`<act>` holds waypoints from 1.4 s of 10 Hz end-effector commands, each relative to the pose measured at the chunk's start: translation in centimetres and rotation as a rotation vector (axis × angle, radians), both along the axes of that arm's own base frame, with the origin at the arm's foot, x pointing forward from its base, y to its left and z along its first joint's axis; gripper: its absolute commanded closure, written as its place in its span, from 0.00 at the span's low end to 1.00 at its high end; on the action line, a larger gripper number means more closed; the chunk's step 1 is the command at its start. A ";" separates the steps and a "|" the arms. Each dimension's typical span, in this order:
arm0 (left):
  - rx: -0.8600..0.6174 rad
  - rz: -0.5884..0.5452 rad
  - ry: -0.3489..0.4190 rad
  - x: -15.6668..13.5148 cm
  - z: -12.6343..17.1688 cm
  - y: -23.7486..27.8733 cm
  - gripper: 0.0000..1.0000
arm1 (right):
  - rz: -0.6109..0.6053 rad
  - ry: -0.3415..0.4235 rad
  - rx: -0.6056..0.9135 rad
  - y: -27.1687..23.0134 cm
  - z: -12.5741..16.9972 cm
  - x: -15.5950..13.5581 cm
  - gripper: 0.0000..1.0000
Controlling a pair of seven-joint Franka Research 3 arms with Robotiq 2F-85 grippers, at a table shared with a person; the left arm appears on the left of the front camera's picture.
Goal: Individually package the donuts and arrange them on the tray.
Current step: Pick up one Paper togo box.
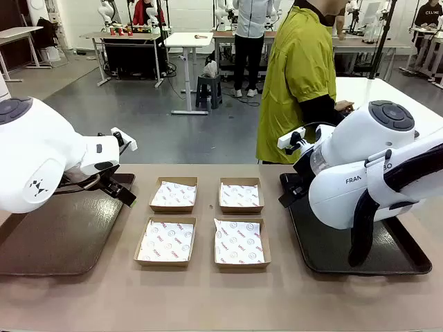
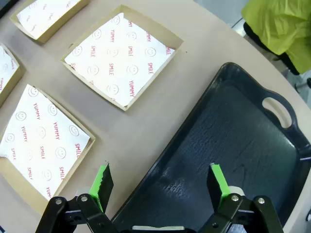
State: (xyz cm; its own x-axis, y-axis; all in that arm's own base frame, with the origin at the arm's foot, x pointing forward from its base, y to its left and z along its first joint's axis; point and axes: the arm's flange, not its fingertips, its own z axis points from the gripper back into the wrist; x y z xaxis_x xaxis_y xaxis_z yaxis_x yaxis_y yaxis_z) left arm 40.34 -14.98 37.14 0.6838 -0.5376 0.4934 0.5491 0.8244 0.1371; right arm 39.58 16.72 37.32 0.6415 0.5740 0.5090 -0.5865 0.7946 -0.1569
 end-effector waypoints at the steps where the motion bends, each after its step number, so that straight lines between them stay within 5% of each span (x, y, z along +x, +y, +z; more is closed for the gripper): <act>1: 0.000 0.000 0.000 0.0 0.0 0.0 0.00 | 0.000 0.000 0.000 0.0 0.0 0.0 0.00; 14: 0.000 0.000 0.000 0.0 0.0 0.0 0.00 | 0.000 0.000 0.000 0.0 0.0 0.0 0.00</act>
